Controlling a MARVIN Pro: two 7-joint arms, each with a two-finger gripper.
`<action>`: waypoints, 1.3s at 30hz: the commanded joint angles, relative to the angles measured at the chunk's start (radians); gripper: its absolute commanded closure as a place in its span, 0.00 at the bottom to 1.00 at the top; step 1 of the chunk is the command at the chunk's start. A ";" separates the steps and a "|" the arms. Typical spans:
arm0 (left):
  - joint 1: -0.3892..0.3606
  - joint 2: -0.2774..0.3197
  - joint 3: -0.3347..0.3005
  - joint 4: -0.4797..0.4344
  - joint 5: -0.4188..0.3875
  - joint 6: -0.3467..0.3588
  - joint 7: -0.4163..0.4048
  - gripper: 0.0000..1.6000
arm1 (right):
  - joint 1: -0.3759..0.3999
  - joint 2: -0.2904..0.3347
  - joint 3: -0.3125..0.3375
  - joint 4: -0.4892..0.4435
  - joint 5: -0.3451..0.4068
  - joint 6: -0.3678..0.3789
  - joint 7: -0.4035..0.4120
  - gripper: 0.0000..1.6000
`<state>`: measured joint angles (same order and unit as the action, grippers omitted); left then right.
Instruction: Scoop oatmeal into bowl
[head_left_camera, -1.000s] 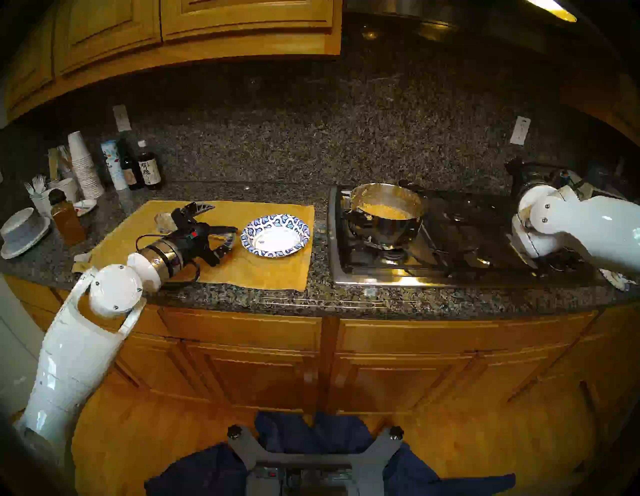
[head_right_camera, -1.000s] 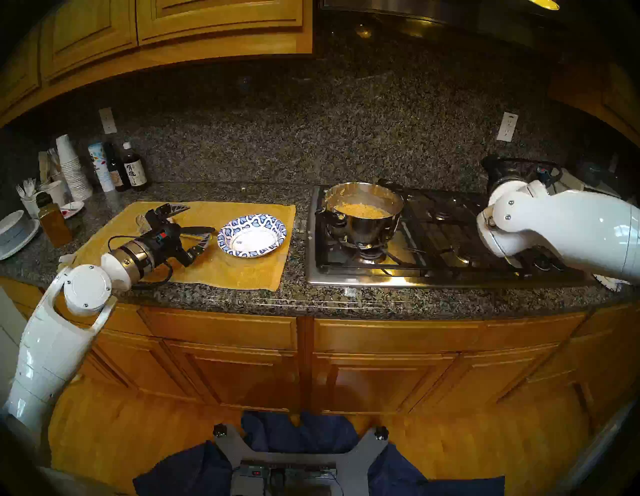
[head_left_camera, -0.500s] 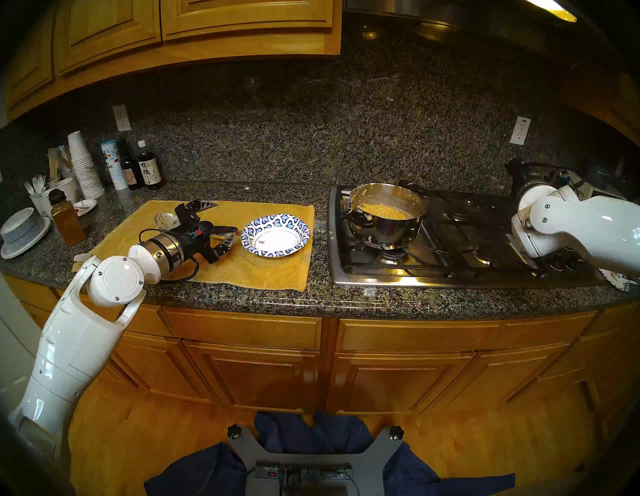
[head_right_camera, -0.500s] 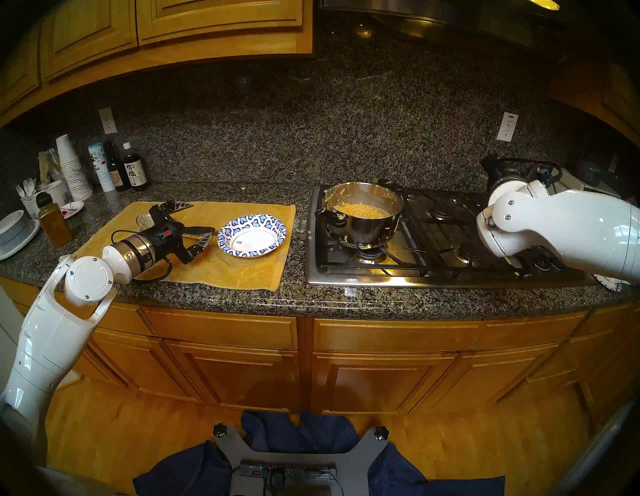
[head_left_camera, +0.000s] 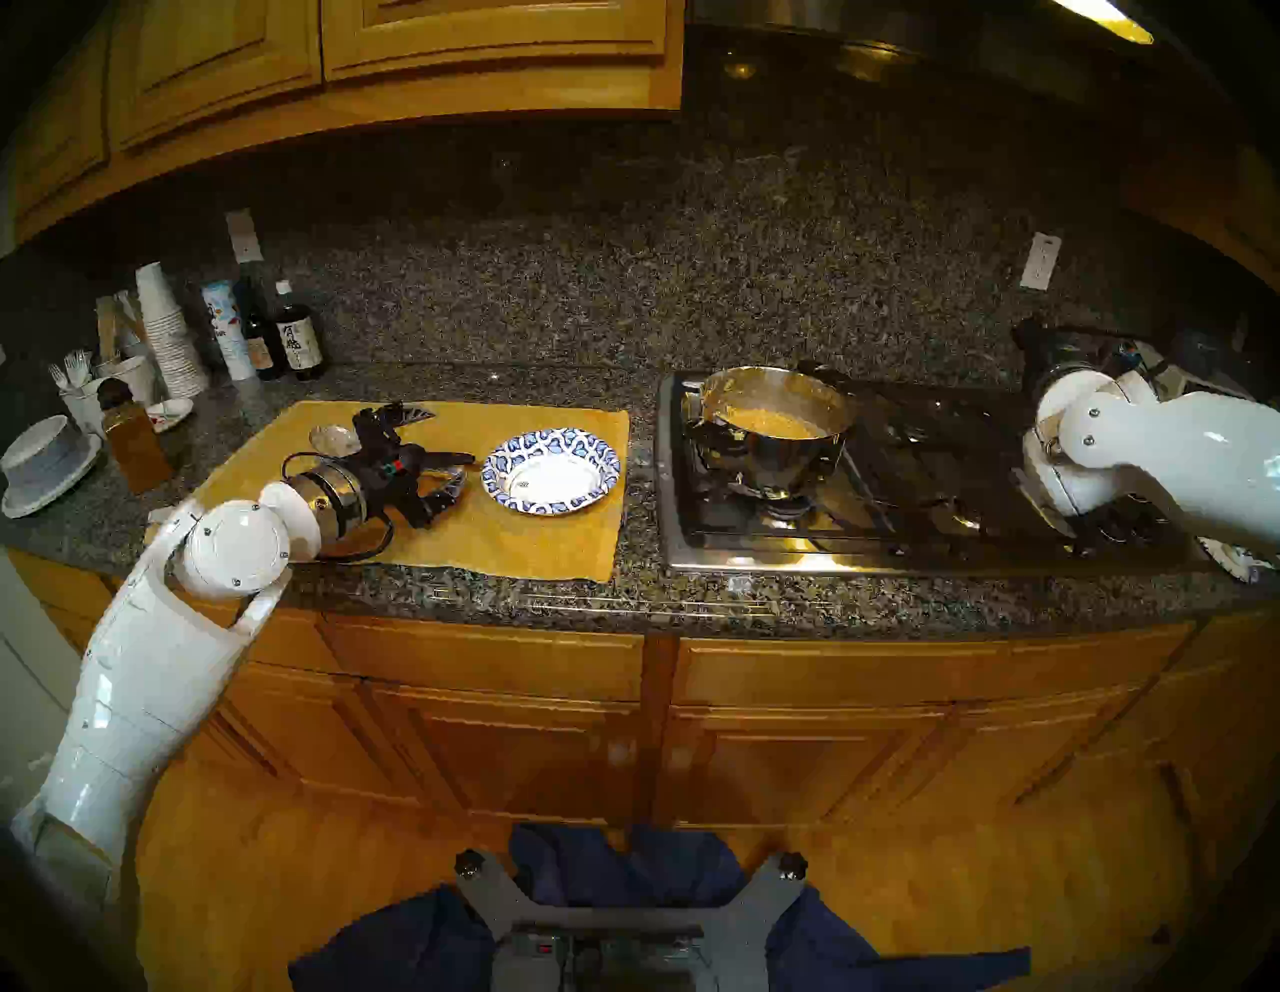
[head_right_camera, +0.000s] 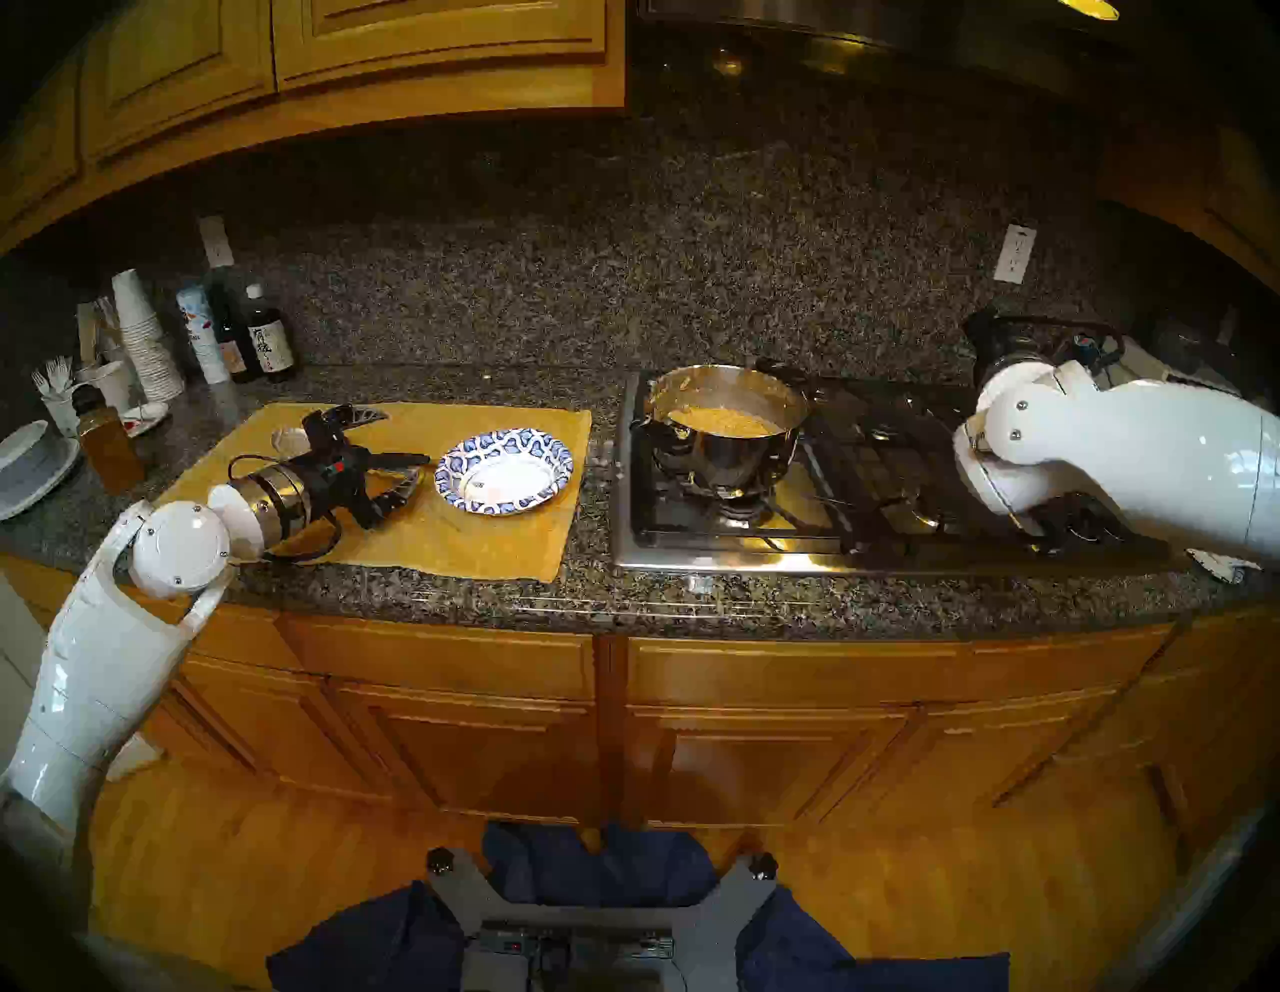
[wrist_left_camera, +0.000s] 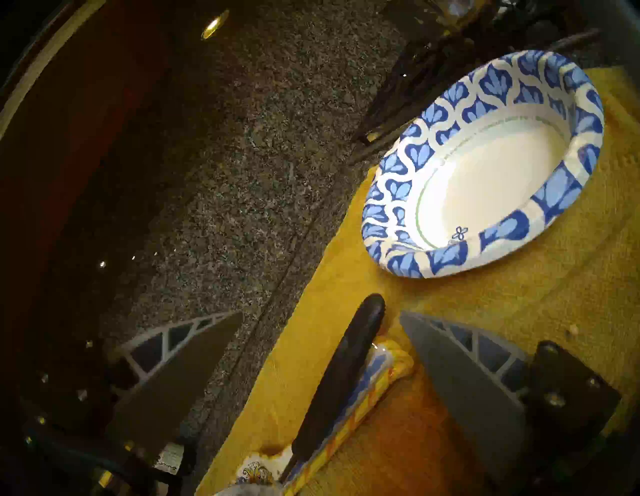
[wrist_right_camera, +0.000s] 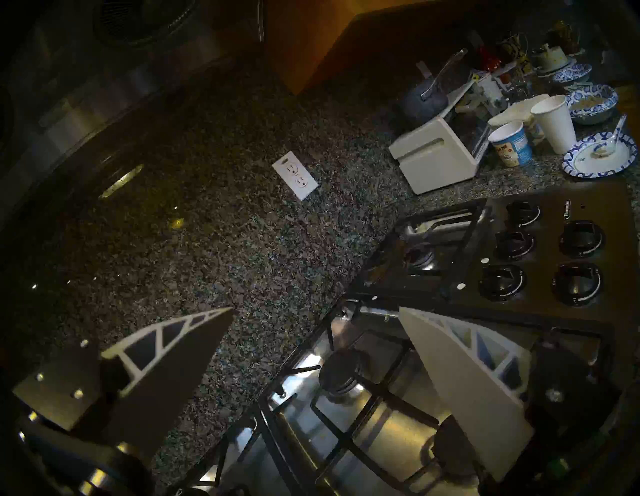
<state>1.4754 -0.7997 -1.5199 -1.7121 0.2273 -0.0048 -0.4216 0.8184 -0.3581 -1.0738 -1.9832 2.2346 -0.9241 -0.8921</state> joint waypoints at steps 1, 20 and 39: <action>-0.063 -0.006 -0.009 -0.006 0.004 -0.002 0.013 0.00 | 0.032 -0.004 0.023 0.002 -0.013 -0.003 0.010 0.00; -0.104 -0.027 0.046 0.083 0.085 -0.050 0.042 0.00 | 0.034 -0.005 0.021 0.002 -0.012 -0.004 0.011 0.00; -0.146 -0.057 0.048 0.101 0.105 -0.067 0.042 0.00 | 0.034 -0.006 0.020 0.003 -0.010 -0.005 0.012 0.00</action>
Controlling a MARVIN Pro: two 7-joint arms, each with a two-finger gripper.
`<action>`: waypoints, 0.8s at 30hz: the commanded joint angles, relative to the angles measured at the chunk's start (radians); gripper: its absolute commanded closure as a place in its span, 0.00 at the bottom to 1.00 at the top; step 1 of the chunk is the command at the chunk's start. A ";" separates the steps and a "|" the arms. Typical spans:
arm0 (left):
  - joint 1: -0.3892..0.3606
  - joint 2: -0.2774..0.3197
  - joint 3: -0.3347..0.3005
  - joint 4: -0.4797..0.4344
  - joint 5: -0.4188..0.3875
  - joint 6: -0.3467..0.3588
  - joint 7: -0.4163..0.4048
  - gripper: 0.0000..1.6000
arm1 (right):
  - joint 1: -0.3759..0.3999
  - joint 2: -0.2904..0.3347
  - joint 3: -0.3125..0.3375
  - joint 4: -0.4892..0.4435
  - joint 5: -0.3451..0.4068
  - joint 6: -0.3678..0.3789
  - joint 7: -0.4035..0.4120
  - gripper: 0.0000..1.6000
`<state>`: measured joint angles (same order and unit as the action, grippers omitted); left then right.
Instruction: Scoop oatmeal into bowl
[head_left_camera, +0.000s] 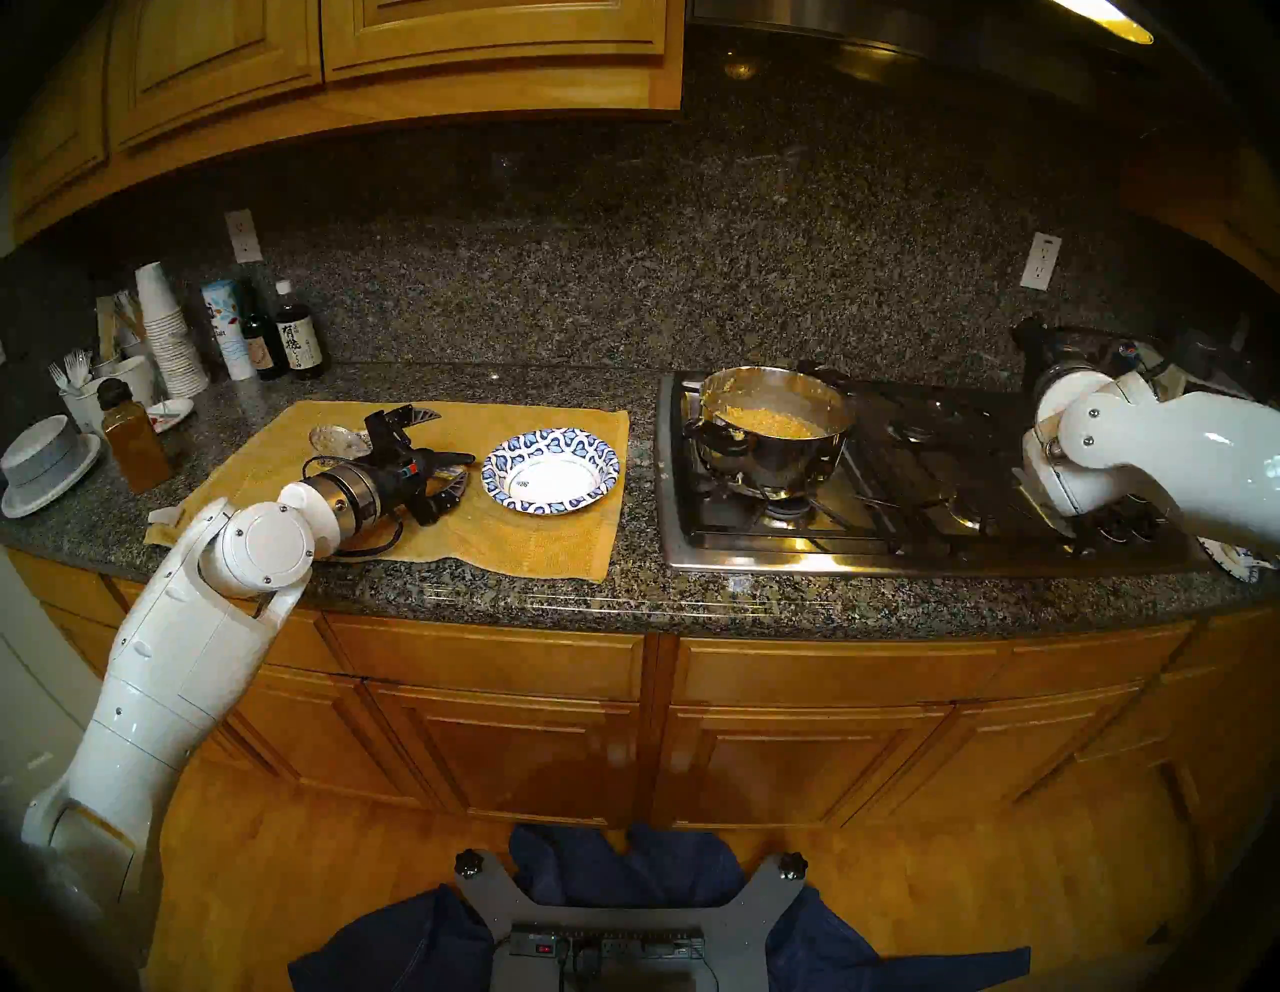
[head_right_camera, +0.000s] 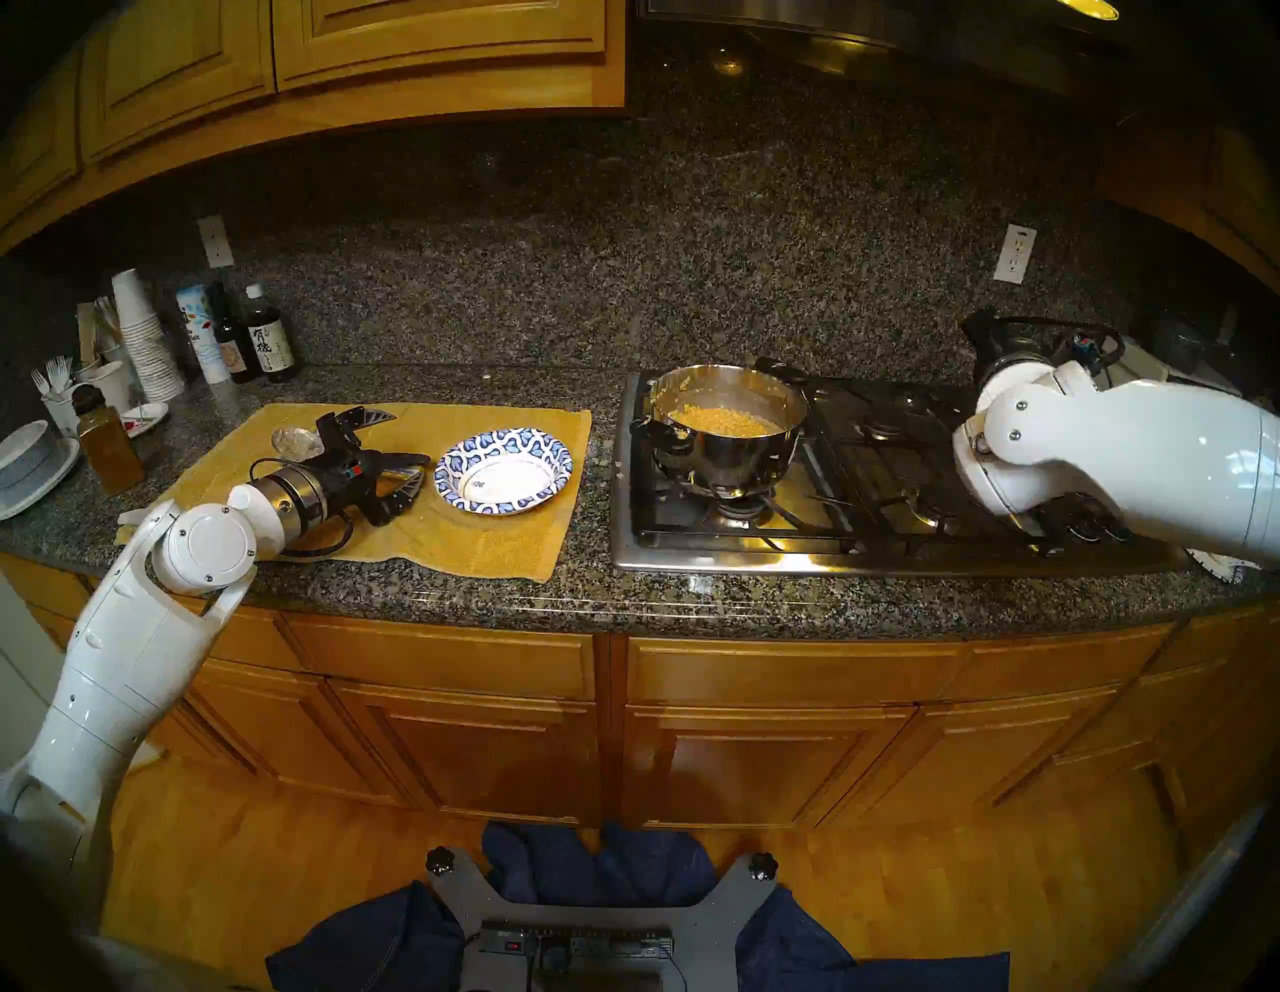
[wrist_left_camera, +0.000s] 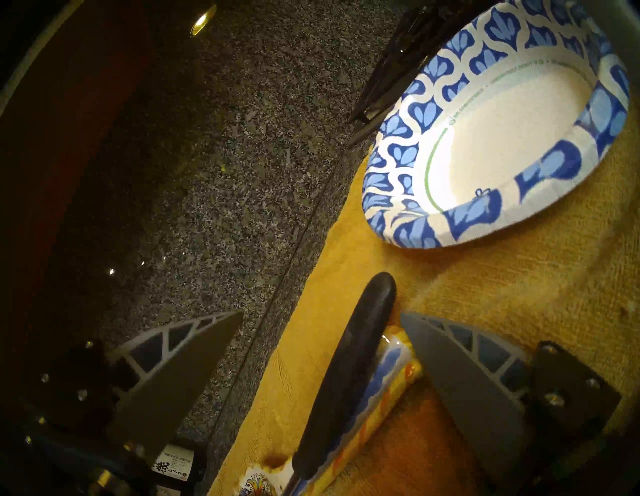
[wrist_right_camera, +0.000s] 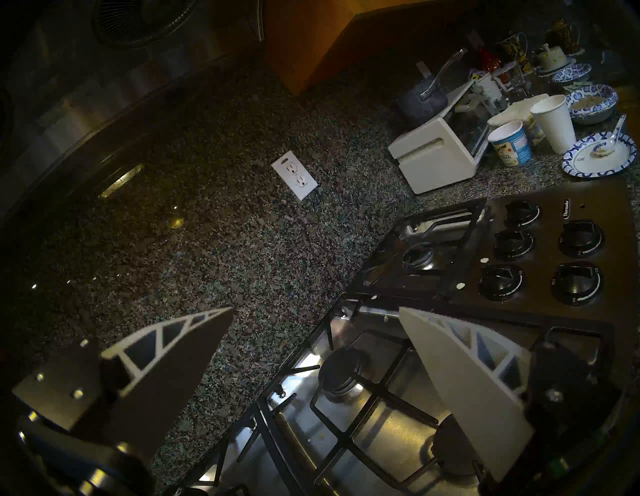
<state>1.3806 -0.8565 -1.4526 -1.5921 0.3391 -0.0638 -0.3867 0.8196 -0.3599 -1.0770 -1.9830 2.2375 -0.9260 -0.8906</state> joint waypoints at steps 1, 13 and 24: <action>-0.052 0.000 -0.019 -0.020 -0.005 -0.007 0.008 0.00 | 0.033 -0.005 0.023 0.002 -0.013 -0.003 0.011 0.00; -0.075 0.010 -0.005 0.017 0.049 -0.008 0.012 0.00 | 0.034 -0.005 0.022 0.002 -0.012 -0.004 0.011 0.00; -0.083 0.001 0.002 0.045 0.074 -0.024 0.028 0.00 | 0.035 -0.005 0.021 0.002 -0.012 -0.004 0.012 0.00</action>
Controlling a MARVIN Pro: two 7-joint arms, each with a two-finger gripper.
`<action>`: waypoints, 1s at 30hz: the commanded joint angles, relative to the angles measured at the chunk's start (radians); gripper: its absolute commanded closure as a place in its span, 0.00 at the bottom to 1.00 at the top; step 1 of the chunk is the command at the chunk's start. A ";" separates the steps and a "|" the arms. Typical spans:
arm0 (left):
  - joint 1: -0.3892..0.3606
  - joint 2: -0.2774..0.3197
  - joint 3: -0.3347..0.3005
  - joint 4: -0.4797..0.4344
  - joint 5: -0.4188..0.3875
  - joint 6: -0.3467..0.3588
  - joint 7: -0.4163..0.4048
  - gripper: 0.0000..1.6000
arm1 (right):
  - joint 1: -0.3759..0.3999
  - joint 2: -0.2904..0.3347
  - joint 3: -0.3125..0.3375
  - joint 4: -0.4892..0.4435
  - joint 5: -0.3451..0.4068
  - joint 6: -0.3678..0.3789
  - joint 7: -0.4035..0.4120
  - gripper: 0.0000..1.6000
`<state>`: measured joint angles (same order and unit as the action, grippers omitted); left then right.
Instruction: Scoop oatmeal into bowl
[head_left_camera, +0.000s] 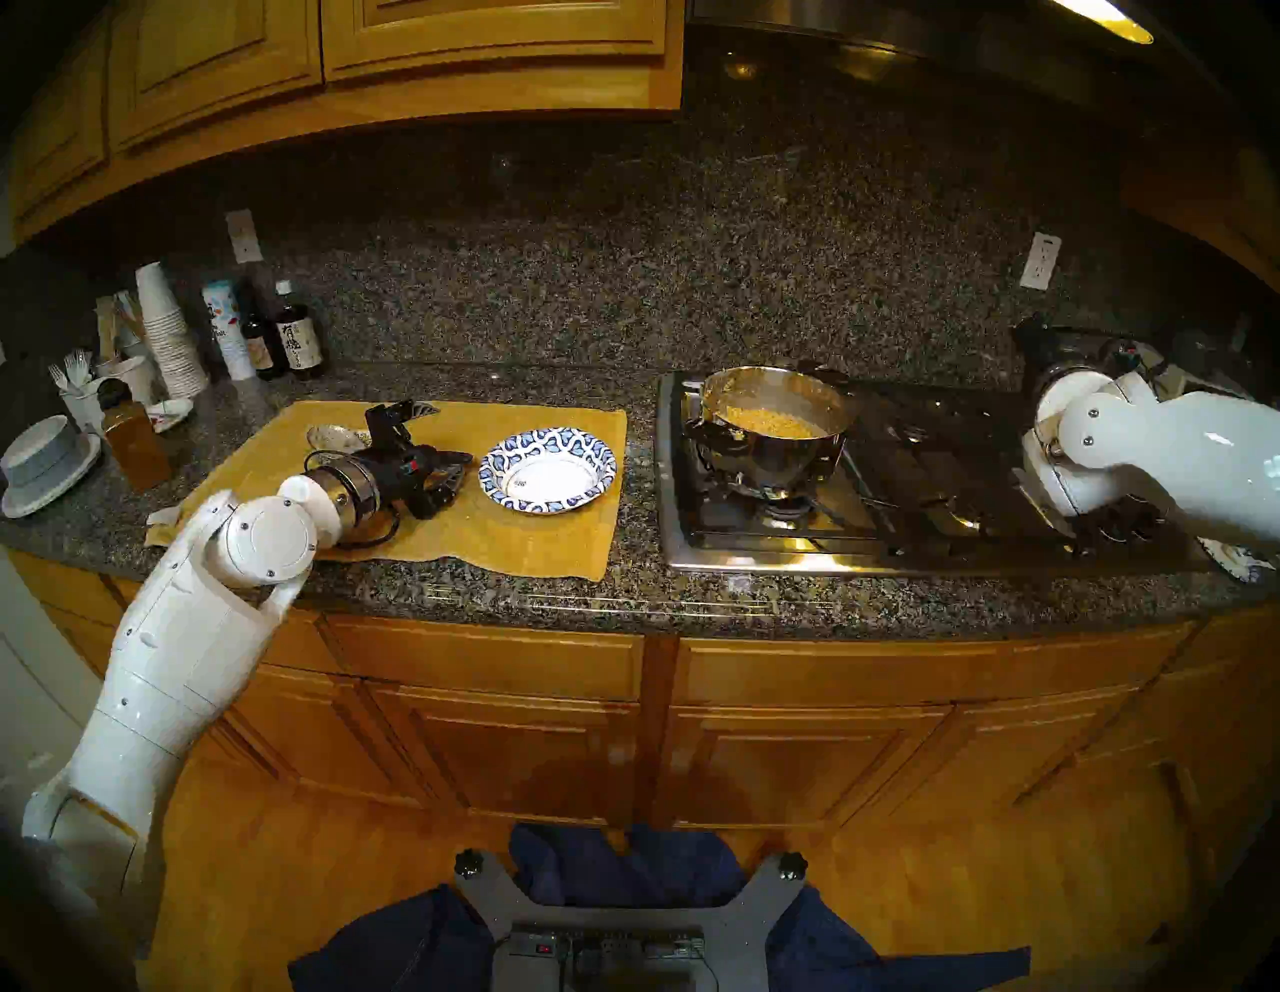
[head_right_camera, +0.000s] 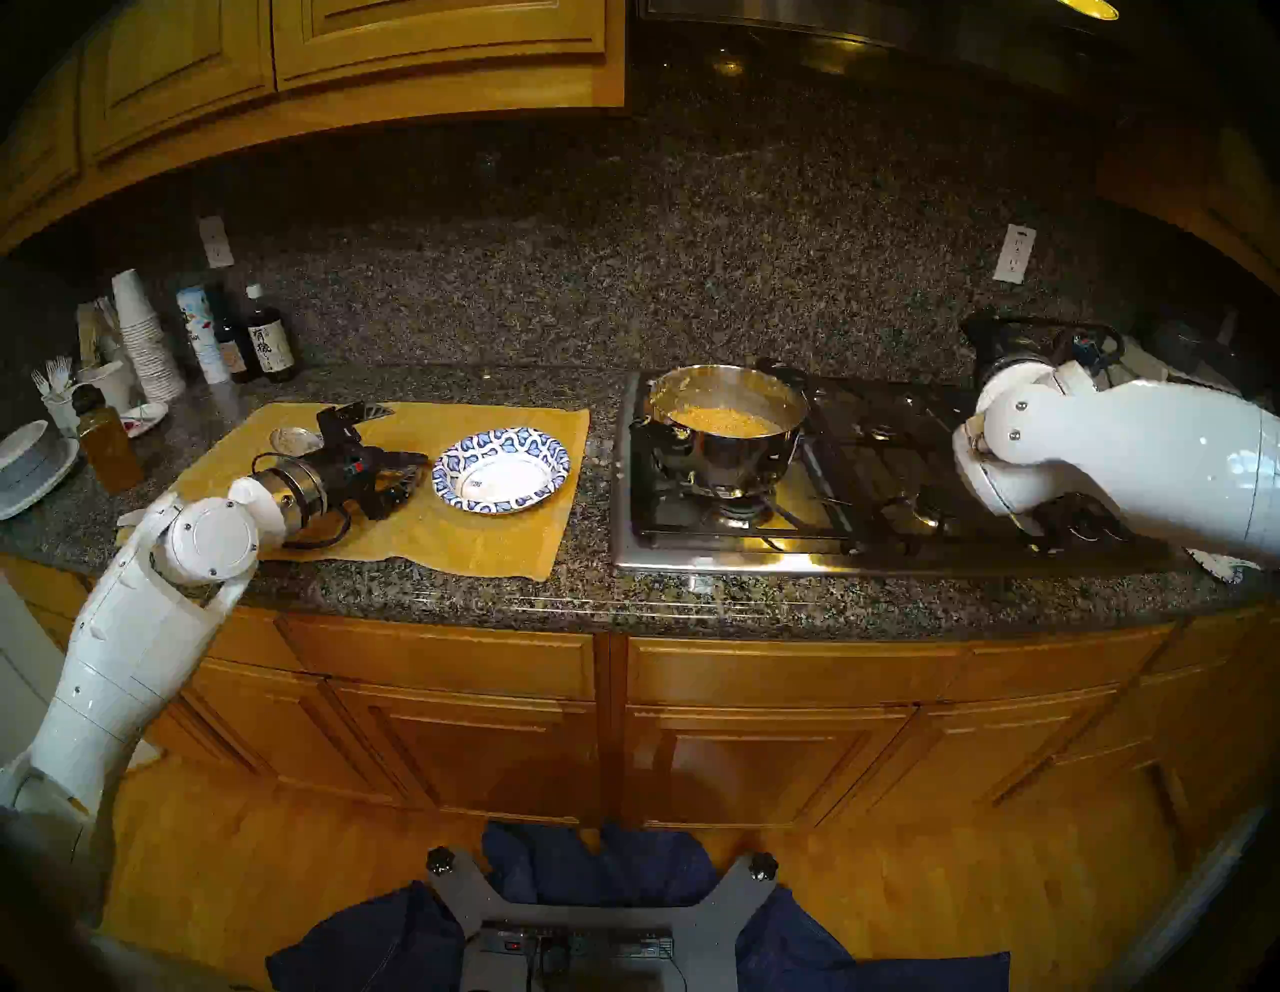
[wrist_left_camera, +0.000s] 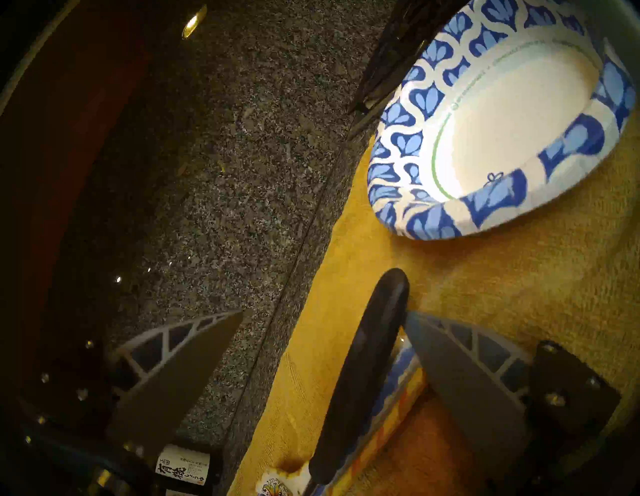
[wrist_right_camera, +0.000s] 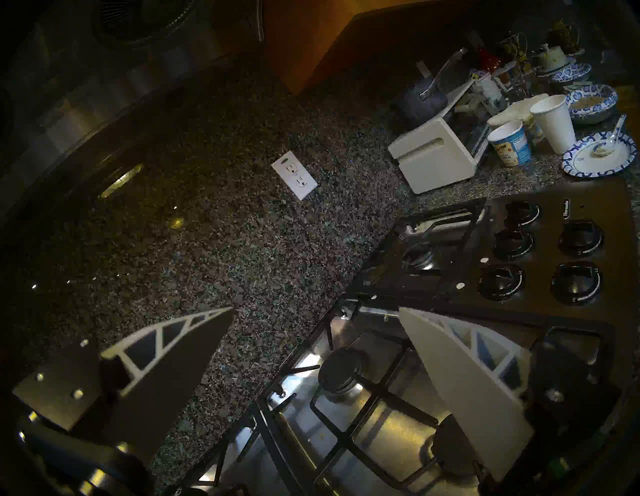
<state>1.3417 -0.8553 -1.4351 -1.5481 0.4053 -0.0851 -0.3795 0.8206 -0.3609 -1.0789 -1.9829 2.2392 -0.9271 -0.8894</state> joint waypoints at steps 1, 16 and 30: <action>-0.045 -0.001 -0.016 0.000 0.007 -0.004 0.021 0.00 | 0.034 -0.004 0.022 0.002 -0.014 -0.003 0.011 0.00; -0.048 -0.007 -0.014 0.002 0.010 -0.010 0.013 0.41 | 0.035 -0.005 0.021 0.002 -0.013 -0.003 0.011 0.00; -0.039 -0.005 -0.013 -0.003 0.003 -0.008 0.006 0.53 | 0.037 -0.005 0.019 0.002 -0.012 -0.003 0.012 0.00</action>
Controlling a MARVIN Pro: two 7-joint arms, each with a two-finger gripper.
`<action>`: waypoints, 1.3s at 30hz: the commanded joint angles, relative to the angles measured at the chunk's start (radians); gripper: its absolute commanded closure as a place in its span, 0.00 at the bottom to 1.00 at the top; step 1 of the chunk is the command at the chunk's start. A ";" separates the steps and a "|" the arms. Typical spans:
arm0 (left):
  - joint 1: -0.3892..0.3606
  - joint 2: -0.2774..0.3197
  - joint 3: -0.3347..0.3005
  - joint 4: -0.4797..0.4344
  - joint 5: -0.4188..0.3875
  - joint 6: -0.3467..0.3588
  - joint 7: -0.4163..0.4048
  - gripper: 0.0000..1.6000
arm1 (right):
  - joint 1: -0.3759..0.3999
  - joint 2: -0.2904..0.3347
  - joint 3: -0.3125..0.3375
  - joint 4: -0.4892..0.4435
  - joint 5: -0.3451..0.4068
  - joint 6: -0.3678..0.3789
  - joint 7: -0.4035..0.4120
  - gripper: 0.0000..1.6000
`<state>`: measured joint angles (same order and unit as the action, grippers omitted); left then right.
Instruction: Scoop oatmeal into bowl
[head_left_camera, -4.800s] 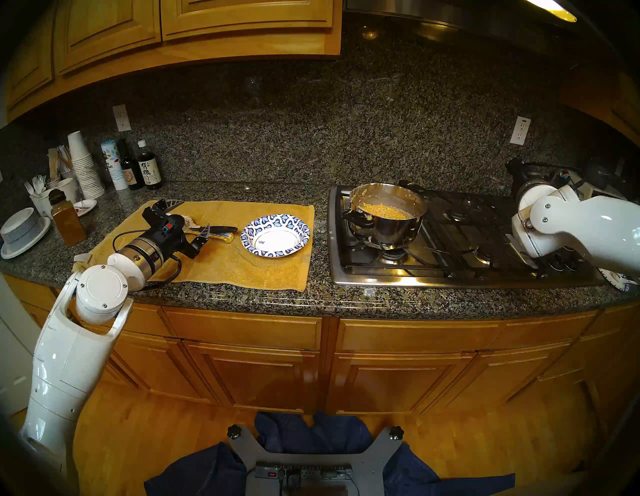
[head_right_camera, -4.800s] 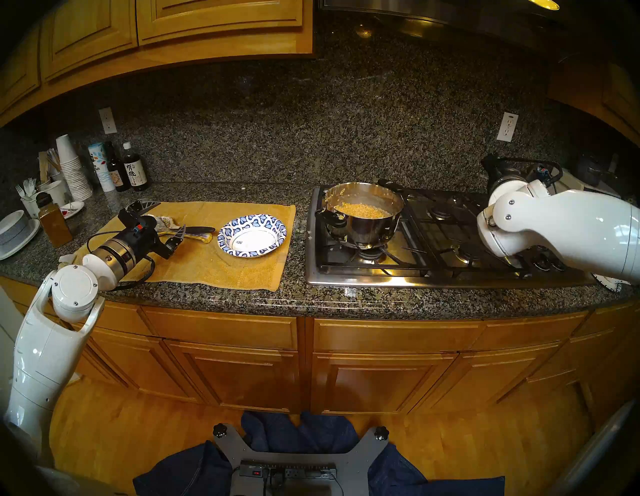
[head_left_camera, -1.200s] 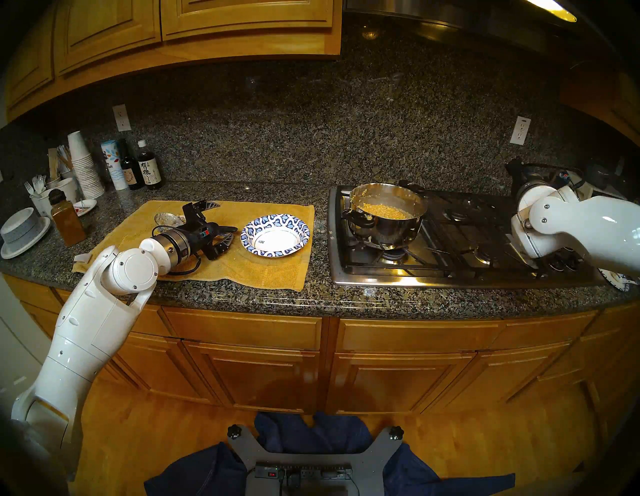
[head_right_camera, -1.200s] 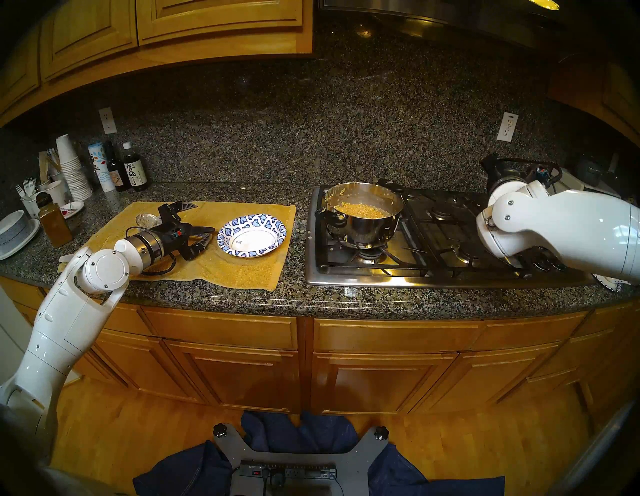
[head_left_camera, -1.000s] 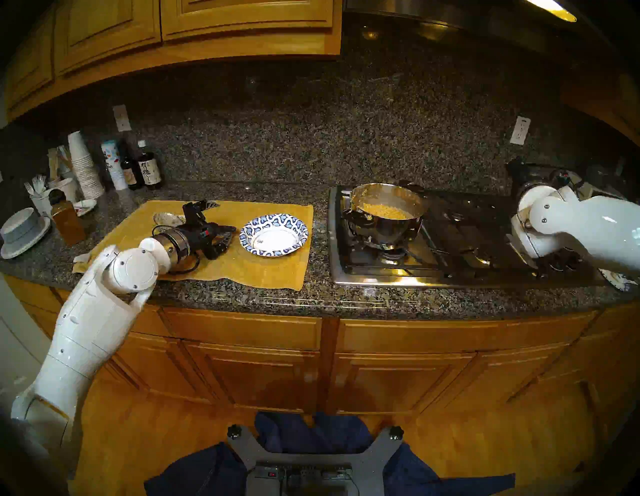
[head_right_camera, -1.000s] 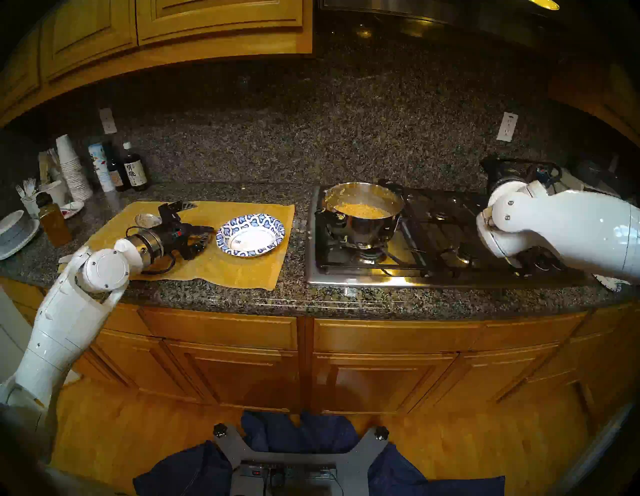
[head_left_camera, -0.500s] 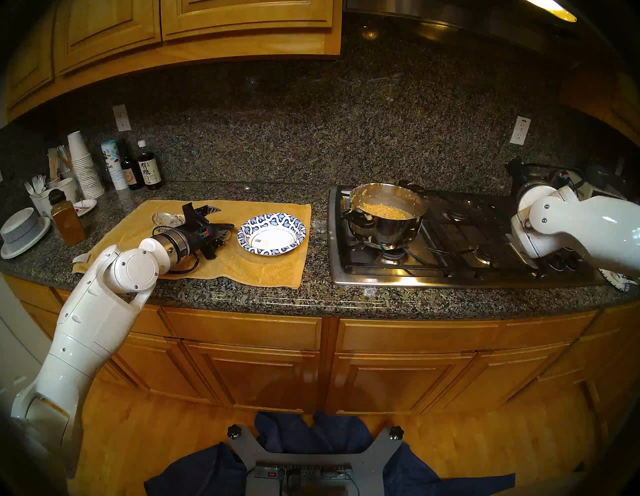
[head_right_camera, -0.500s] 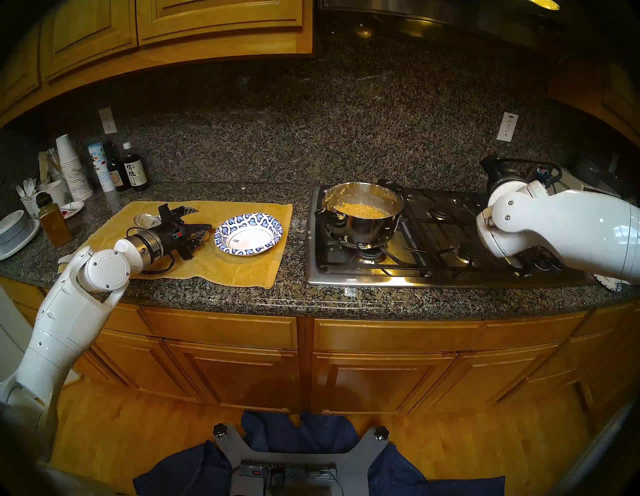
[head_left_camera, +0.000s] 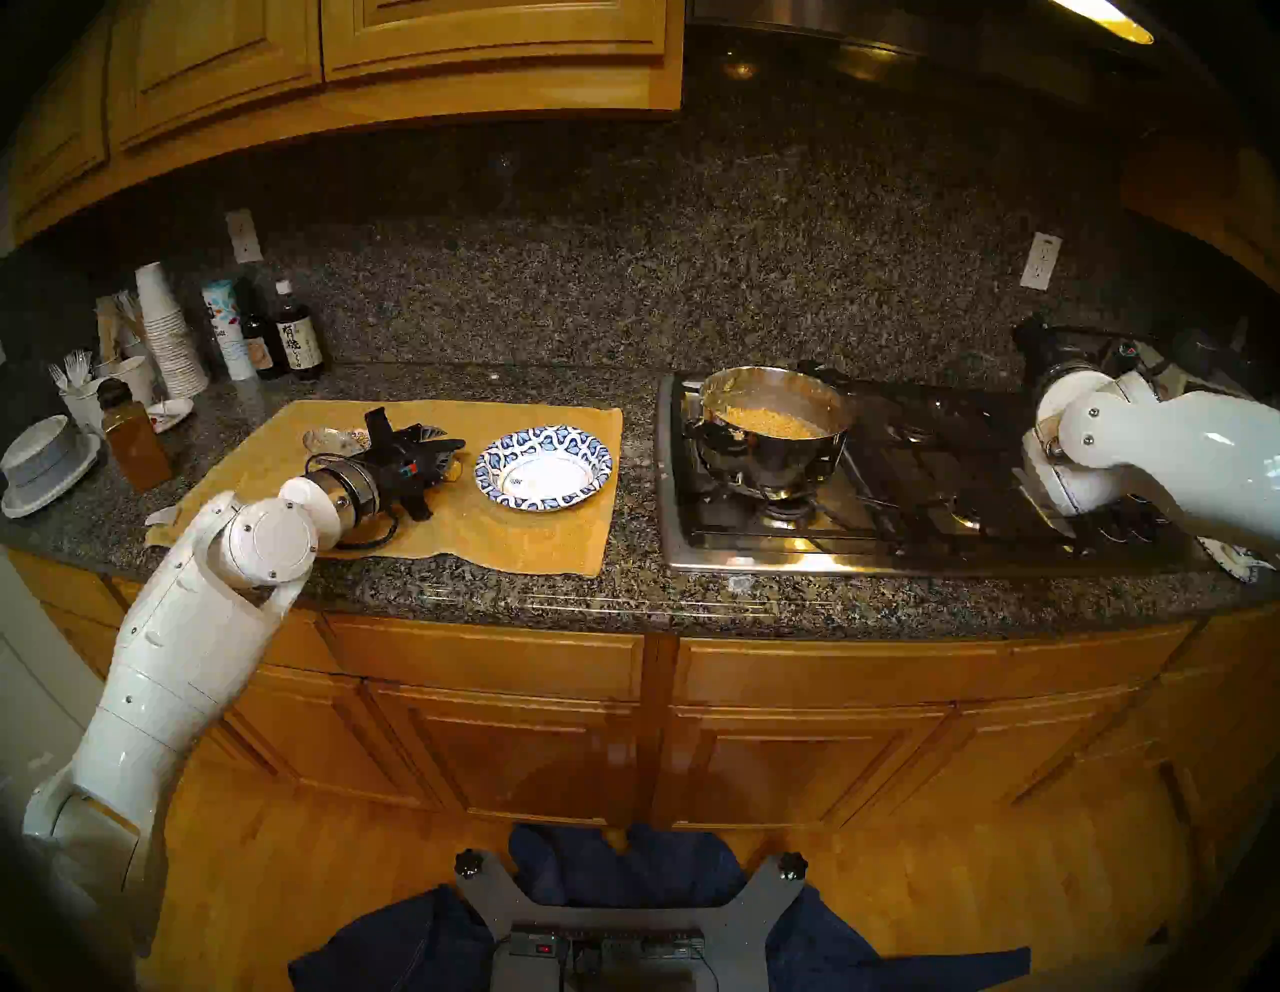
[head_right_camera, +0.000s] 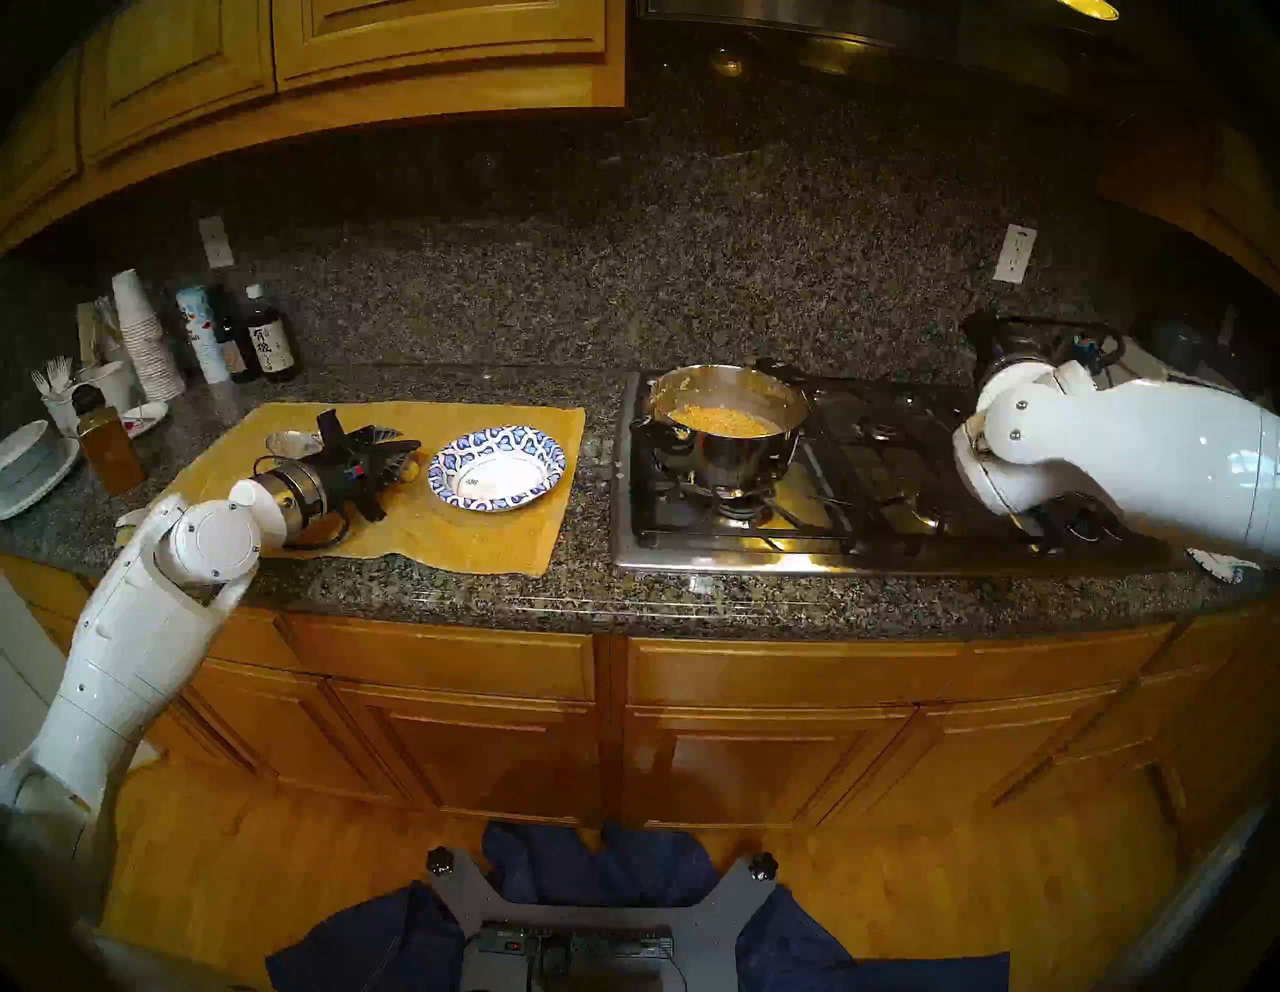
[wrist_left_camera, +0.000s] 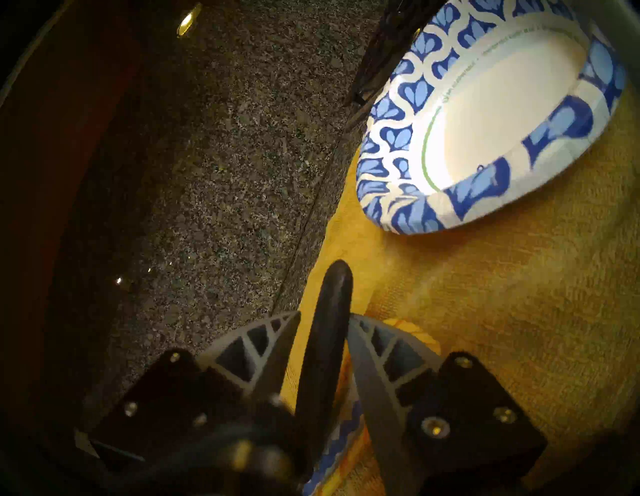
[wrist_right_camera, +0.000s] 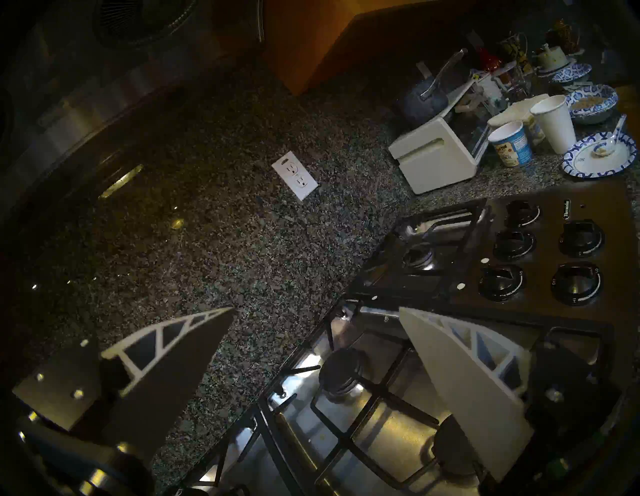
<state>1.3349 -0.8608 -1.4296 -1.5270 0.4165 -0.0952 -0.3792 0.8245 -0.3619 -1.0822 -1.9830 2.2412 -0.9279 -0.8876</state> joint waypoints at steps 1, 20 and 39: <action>-0.031 0.001 -0.018 -0.025 -0.008 0.002 0.006 0.54 | 0.033 -0.004 0.022 0.002 -0.014 -0.003 0.011 0.00; 0.003 -0.022 -0.030 -0.010 0.068 -0.028 0.150 1.00 | 0.034 -0.006 0.020 0.002 -0.011 -0.004 0.012 0.00; -0.006 -0.032 -0.066 -0.140 0.182 -0.062 0.324 1.00 | 0.033 -0.010 0.019 0.004 -0.006 -0.007 0.012 0.00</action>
<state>1.3630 -0.8940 -1.4600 -1.5892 0.5864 -0.1460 -0.1149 0.8267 -0.3662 -1.0863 -1.9826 2.2483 -0.9304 -0.8859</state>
